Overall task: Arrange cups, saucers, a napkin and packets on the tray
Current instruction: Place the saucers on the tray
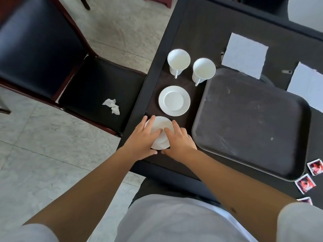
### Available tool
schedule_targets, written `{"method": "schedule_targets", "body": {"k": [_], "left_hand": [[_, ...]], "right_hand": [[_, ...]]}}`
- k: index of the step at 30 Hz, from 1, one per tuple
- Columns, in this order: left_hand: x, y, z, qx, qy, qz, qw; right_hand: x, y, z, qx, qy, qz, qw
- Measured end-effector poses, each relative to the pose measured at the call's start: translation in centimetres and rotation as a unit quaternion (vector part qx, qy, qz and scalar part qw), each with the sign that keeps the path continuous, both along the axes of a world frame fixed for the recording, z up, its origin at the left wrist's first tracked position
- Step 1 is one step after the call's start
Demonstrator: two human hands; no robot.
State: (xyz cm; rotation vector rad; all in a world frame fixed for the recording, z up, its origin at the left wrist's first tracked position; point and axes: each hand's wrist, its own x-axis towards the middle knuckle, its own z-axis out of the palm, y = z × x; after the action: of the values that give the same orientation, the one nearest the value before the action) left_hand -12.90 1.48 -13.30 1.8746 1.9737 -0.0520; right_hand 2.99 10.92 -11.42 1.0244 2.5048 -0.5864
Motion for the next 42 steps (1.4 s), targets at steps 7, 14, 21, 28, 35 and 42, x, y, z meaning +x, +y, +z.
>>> {"method": "schedule_targets", "body": {"k": [7,14,21,28,35,42], "left_hand": [[-0.6,0.6,-0.1,-0.005,-0.009,0.006,1.0],[0.5,0.0,0.2,-0.002,-0.031,0.024,0.999],[2.7,-2.0,1.9,0.019,-0.064,0.033,0.997],[7.0,-2.6,5.2,0.071,-0.068,0.044,0.994],[12.1,-0.6,7.0,0.094,-0.054,0.021,0.994],[16.8,3.9,7.8,0.089,-0.059,-0.047,0.993]], "right_hand": [[-0.2,0.7,-0.8,0.005,0.001,0.018,1.0],[0.4,0.7,-1.0,-0.015,0.025,0.03,0.999],[3.7,0.2,-0.1,-0.041,0.074,0.051,0.995],[8.7,1.1,2.5,-0.027,0.122,0.092,0.988],[14.6,2.9,4.5,-0.005,0.143,0.091,0.986],[21.1,3.9,5.7,0.008,0.171,0.01,0.985]]}}
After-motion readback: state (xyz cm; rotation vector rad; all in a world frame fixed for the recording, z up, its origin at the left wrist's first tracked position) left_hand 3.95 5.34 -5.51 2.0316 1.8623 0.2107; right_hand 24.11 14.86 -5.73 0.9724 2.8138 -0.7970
